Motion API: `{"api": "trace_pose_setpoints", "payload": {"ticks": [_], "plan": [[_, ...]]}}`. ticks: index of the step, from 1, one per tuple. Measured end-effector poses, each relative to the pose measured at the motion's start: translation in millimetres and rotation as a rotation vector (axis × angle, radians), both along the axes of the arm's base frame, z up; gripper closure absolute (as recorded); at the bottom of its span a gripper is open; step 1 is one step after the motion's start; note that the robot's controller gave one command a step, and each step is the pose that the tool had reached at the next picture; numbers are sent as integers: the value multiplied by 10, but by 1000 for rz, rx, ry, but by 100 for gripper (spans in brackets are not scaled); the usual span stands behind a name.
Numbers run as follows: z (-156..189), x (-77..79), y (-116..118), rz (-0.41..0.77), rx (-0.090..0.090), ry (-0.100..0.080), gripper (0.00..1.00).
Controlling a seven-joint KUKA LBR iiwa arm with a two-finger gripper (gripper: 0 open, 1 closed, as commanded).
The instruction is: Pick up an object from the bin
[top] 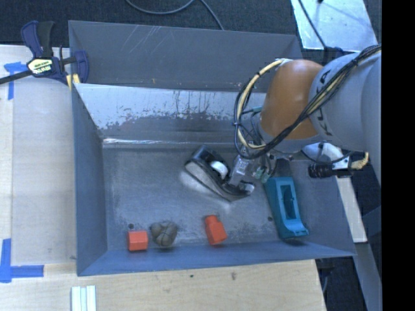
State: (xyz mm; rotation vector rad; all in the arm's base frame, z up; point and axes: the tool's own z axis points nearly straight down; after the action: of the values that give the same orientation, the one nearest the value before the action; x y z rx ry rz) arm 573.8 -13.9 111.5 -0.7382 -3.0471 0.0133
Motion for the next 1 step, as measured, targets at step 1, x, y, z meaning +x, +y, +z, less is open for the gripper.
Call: {"api": "trace_pose_setpoints", "payload": {"ticks": [1], "plan": [[131, 6, 7, 1, 1, -2, 100]]}}
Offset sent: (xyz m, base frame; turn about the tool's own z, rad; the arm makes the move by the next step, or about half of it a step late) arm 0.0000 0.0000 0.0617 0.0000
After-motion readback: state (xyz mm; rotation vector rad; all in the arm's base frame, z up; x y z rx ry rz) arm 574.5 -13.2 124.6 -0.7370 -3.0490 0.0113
